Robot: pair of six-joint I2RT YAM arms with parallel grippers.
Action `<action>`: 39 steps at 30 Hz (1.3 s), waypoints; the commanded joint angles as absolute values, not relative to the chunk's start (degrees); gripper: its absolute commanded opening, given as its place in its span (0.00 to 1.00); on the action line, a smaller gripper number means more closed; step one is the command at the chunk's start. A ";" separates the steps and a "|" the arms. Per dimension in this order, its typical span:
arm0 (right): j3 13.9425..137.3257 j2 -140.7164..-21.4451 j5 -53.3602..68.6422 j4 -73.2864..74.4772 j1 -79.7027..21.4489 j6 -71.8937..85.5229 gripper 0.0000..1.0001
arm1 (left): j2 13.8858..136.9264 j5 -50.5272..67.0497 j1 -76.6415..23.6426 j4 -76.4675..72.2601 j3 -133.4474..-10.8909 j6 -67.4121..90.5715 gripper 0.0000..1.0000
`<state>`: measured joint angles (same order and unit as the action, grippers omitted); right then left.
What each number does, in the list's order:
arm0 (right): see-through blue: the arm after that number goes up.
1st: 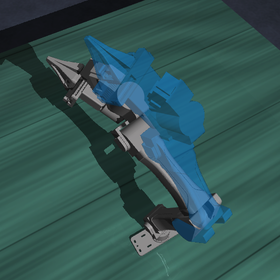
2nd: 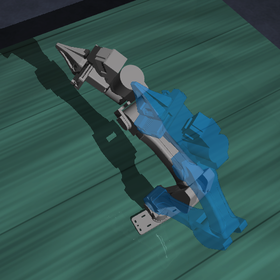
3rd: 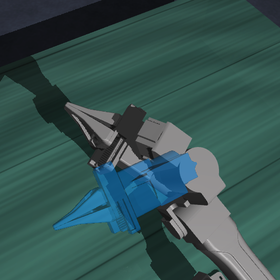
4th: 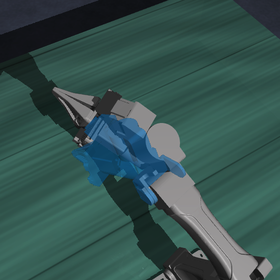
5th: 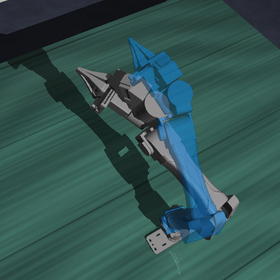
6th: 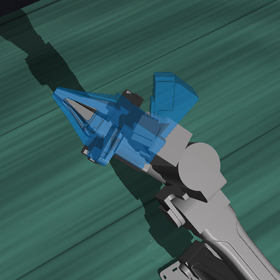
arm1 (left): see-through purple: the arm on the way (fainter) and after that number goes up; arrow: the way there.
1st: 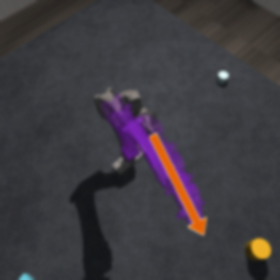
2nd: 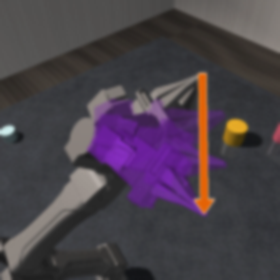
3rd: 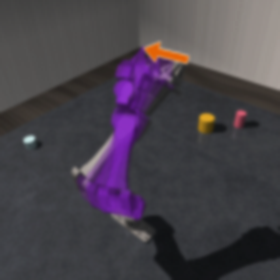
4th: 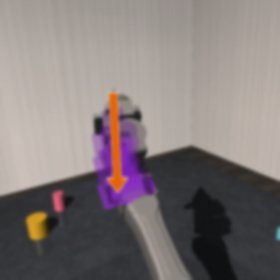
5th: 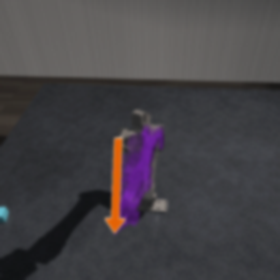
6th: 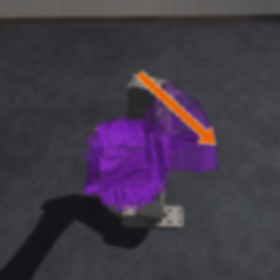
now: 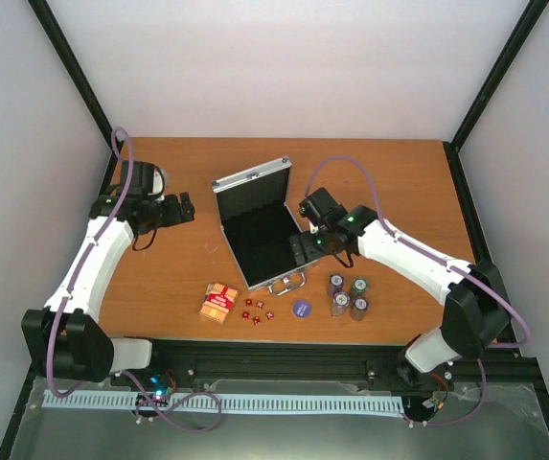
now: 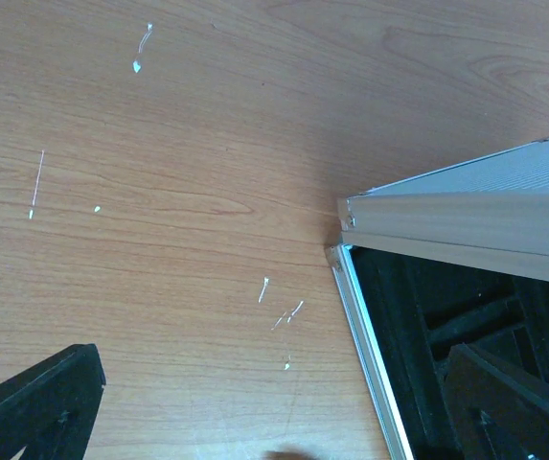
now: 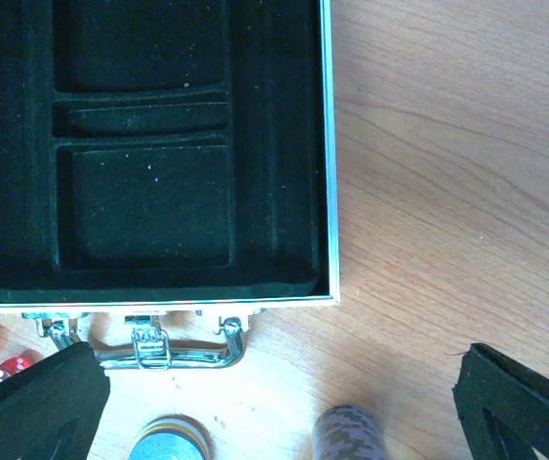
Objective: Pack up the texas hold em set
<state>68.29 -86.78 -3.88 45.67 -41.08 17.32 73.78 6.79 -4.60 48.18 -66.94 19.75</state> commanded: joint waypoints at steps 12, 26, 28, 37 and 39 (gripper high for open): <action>61.91 -88.46 -3.67 52.61 -41.31 20.67 0.93 | 75.81 5.26 -4.95 50.47 -69.52 19.67 1.00; 59.50 -89.81 -3.20 54.91 -41.15 21.15 0.82 | 76.90 4.39 -4.92 51.22 -69.19 19.27 1.00; 58.54 -90.14 -3.94 54.46 -41.01 21.39 0.83 | 76.75 4.37 -4.99 51.16 -69.17 19.33 1.00; 56.86 -91.43 -5.00 51.61 -39.60 21.31 0.78 | 75.77 4.40 -4.93 51.41 -68.56 19.88 1.00; 56.66 -91.86 -5.10 50.99 -39.47 21.15 0.74 | 75.51 4.48 -4.99 51.49 -68.43 19.92 1.00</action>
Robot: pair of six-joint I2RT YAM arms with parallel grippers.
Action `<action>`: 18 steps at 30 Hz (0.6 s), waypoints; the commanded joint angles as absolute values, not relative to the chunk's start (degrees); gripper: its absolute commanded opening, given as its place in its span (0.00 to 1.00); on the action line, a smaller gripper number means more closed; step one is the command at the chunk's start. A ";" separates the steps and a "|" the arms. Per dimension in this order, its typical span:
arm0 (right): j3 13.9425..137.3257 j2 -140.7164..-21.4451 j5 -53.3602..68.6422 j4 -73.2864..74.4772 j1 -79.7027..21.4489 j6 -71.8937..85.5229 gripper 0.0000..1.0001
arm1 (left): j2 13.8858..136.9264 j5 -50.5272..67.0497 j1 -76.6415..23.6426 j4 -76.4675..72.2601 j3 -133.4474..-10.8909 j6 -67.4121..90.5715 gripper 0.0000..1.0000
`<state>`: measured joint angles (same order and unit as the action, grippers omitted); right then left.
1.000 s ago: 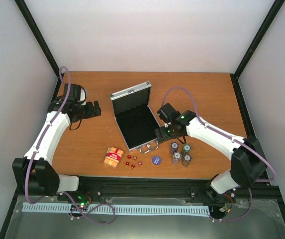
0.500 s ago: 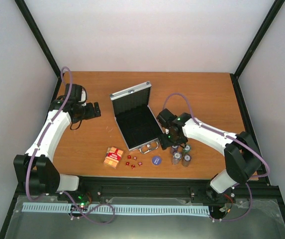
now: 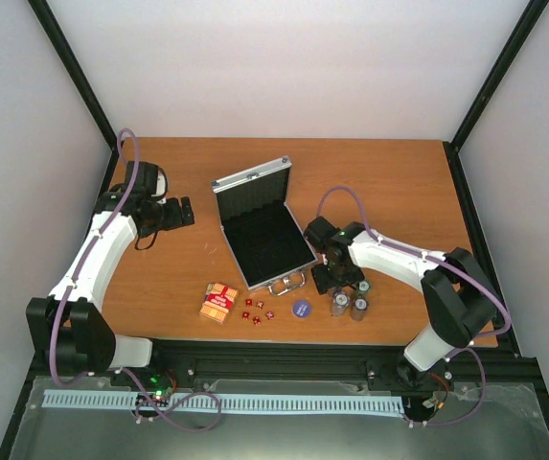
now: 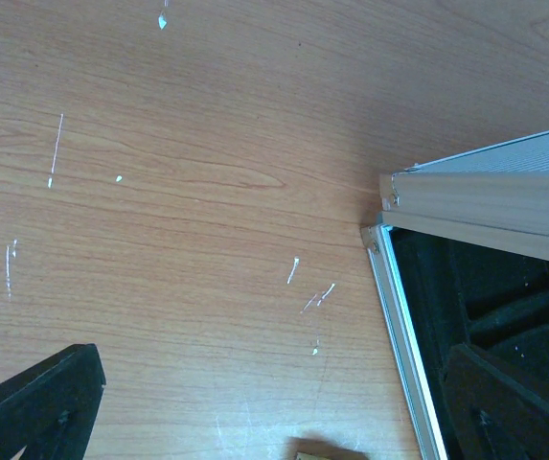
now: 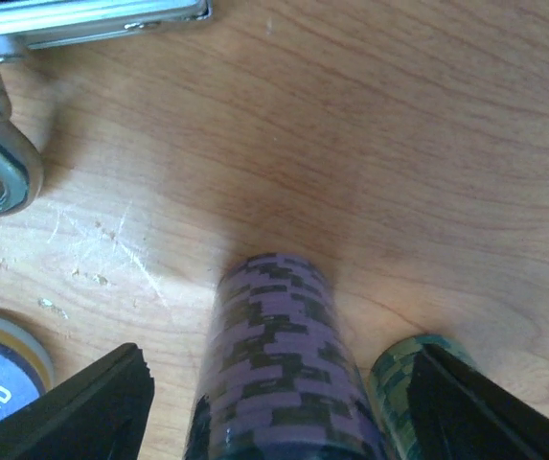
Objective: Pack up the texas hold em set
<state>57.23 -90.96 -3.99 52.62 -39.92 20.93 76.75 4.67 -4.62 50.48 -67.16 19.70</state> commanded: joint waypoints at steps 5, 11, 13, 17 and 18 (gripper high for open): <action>56.90 -92.84 -4.80 50.19 -39.40 20.81 0.56 | 74.89 4.48 -4.95 51.63 -67.88 20.11 1.00; 58.24 -92.02 -5.33 52.19 -39.29 21.56 0.29 | 74.21 4.02 -4.94 51.95 -67.19 20.34 1.00; 60.00 -91.69 -6.28 54.16 -39.29 21.92 0.19 | 73.99 3.87 -4.92 51.99 -66.86 20.31 1.00; 67.01 -90.54 -7.78 58.86 -39.29 22.39 0.09 | 74.00 4.37 -4.94 51.87 -66.58 20.32 1.00; 68.91 -90.14 -8.54 59.74 -39.29 22.75 0.08 | 73.93 4.47 -4.99 51.89 -66.54 20.36 1.00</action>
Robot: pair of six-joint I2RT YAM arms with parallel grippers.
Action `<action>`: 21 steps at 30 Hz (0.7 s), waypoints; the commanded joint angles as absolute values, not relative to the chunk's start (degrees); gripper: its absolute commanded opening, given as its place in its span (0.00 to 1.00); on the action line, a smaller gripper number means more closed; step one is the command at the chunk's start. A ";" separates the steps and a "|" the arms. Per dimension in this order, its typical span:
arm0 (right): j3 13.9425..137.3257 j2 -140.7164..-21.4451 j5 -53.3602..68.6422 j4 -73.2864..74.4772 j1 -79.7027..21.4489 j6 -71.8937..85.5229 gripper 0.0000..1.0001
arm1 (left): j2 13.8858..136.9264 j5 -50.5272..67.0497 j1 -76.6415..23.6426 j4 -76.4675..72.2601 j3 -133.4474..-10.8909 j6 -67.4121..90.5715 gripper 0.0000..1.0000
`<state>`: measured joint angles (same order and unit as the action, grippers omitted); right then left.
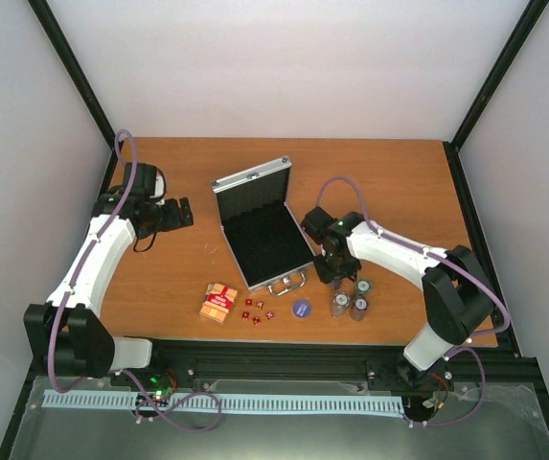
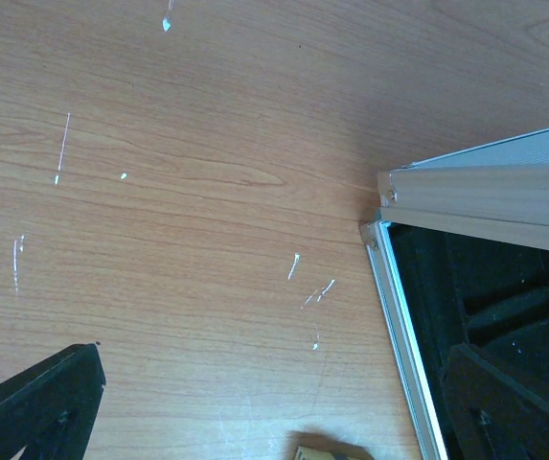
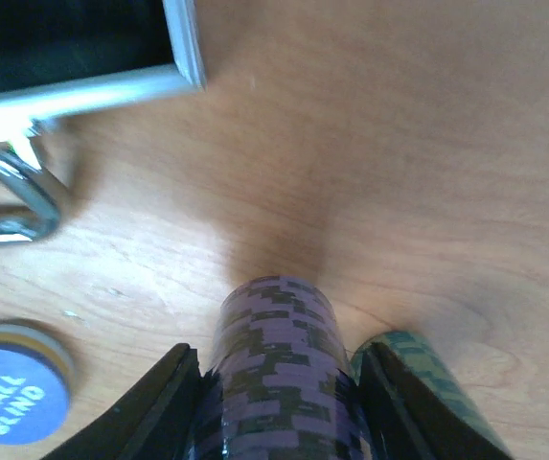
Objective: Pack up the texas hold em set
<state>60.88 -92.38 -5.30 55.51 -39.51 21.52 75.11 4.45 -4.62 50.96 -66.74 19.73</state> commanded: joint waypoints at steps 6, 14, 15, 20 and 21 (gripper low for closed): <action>77.54 -88.66 -9.25 58.03 -38.70 22.97 0.08 | 73.52 4.84 -4.93 51.71 -66.49 19.91 1.00; 68.60 -87.72 -6.57 25.19 -36.52 23.65 0.07 | 74.14 5.42 -4.94 50.28 -65.63 19.63 1.00; 67.69 -87.90 -5.81 21.30 -36.25 23.87 0.07 | 74.24 5.75 -4.99 50.01 -65.45 19.67 1.00; 67.03 -91.73 -2.63 10.77 -36.11 24.17 0.07 | 75.34 6.69 -4.93 49.66 -64.87 19.72 1.00; 66.65 -92.42 -2.17 9.27 -36.12 24.43 0.07 | 75.52 6.73 -4.97 49.73 -64.79 19.57 1.00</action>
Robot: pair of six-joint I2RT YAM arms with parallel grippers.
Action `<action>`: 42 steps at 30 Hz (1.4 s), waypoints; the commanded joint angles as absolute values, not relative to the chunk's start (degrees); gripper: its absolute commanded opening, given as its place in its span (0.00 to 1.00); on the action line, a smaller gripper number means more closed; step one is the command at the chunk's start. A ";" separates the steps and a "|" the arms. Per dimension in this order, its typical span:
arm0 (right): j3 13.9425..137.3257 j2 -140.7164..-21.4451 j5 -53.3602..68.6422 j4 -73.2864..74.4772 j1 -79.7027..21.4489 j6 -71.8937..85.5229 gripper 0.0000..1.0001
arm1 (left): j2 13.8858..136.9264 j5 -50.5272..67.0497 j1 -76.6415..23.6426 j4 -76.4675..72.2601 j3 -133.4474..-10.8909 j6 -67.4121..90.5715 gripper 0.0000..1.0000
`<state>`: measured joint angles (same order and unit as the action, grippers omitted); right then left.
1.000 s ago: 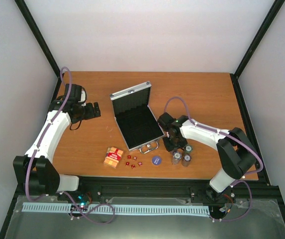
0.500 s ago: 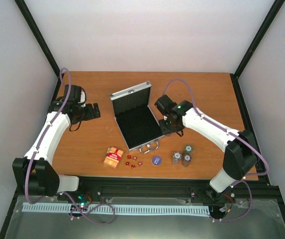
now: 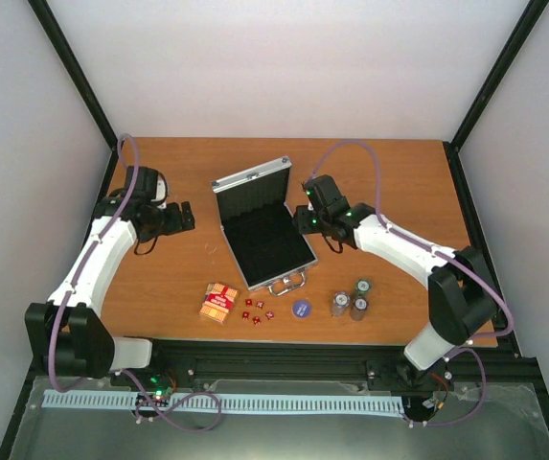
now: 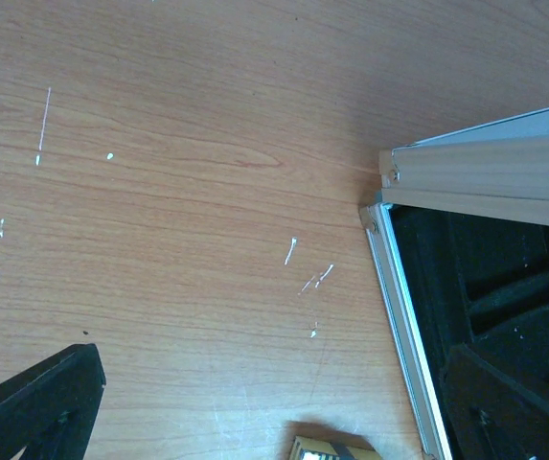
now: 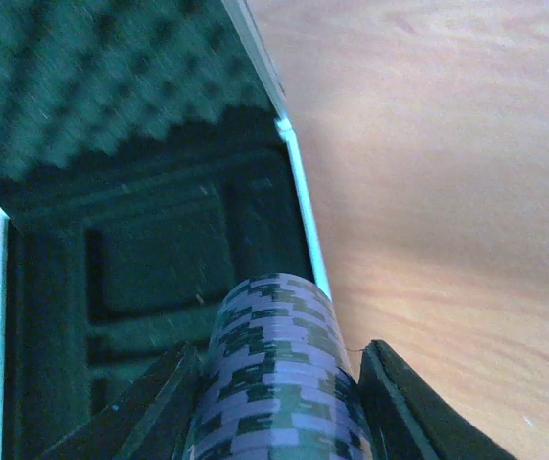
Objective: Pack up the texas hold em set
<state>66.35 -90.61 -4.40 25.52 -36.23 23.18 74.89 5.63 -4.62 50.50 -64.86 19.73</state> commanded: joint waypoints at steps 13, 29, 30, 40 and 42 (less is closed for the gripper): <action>64.50 -100.04 -2.07 -0.58 -36.12 28.10 0.06 | 78.09 7.96 -4.93 48.87 -65.08 19.78 1.00; 65.43 -107.99 -5.03 -10.03 -35.68 27.94 0.07 | 80.01 7.93 -4.99 48.68 -65.01 19.31 1.00; 65.85 -108.58 -5.09 -10.10 -35.61 27.90 0.07 | 80.11 7.91 -5.00 48.69 -65.10 19.31 1.00; 66.76 -111.19 -5.80 -12.41 -35.59 29.15 0.09 | 80.42 7.93 -4.93 48.82 -64.56 19.19 1.00; 67.32 -112.04 -5.31 -11.81 -35.60 29.23 0.13 | 80.42 7.99 -4.97 48.86 -64.43 19.20 1.00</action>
